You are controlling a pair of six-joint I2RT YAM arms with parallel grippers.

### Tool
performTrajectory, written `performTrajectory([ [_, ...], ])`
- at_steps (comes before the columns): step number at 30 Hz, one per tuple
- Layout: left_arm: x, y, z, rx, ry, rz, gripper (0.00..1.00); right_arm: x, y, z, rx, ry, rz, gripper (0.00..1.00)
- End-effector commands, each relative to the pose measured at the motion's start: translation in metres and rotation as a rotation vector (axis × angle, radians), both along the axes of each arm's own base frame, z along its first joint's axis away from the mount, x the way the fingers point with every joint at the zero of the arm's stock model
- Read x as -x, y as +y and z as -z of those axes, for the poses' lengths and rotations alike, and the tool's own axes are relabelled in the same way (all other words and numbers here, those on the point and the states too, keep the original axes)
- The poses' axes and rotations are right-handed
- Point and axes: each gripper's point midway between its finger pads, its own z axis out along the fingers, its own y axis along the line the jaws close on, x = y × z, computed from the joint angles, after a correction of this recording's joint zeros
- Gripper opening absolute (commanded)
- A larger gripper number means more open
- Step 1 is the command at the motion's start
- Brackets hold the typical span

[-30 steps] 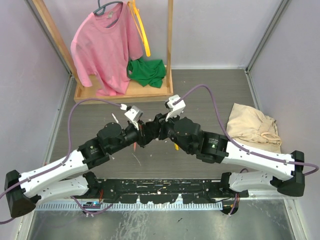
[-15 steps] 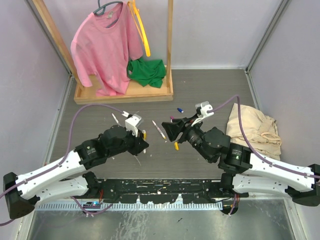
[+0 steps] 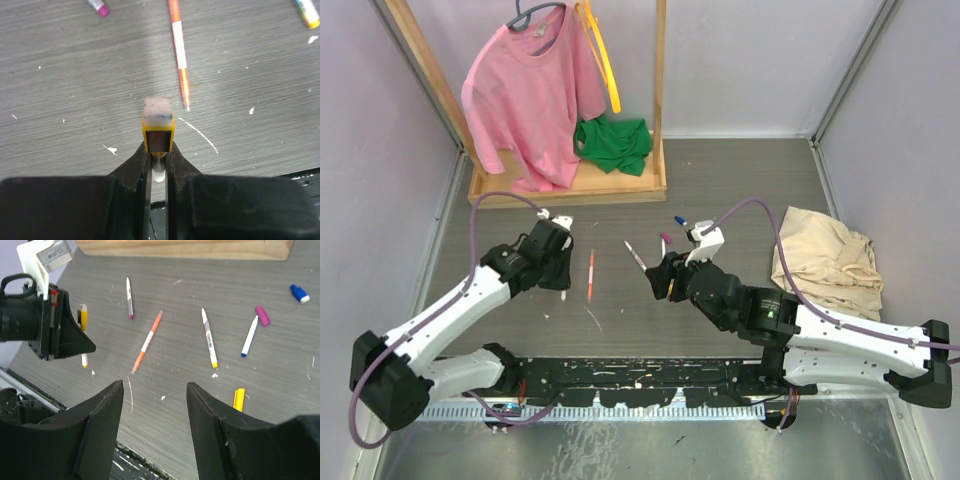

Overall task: Insert the pens into the pen caps
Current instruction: Place the pen at the center of the board.

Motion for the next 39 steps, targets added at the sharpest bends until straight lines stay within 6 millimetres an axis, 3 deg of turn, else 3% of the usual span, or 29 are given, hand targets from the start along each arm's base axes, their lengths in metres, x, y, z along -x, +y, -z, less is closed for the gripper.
performTrajectory([
  [1, 0.001, 0.012, 0.014, -0.08, 0.126, -0.009, 0.0, 0.007, 0.003, 0.003, -0.072, 0.058, -0.008, 0.59],
  [8, -0.016, 0.012, 0.05, -0.092, 0.238, -0.046, 0.0, 0.014, -0.007, 0.009, -0.134, 0.068, -0.013, 0.59],
  [15, -0.019, 0.003, 0.079, -0.088, 0.332, -0.053, 0.03, 0.011, -0.01, 0.016, -0.07, 0.046, -0.021, 0.59],
  [23, -0.015, 0.009, 0.099, -0.122, 0.368, -0.083, 0.2, 0.016, -0.003, 0.024, -0.057, 0.066, -0.056, 0.59],
  [31, -0.017, 0.01, 0.089, -0.106, 0.328, -0.106, 0.3, 0.02, -0.012, 0.023, -0.095, 0.072, -0.057, 0.59],
  [39, -0.023, 0.003, 0.041, -0.006, 0.198, -0.084, 0.33, 0.024, -0.029, 0.028, -0.045, 0.131, -0.01, 0.59],
])
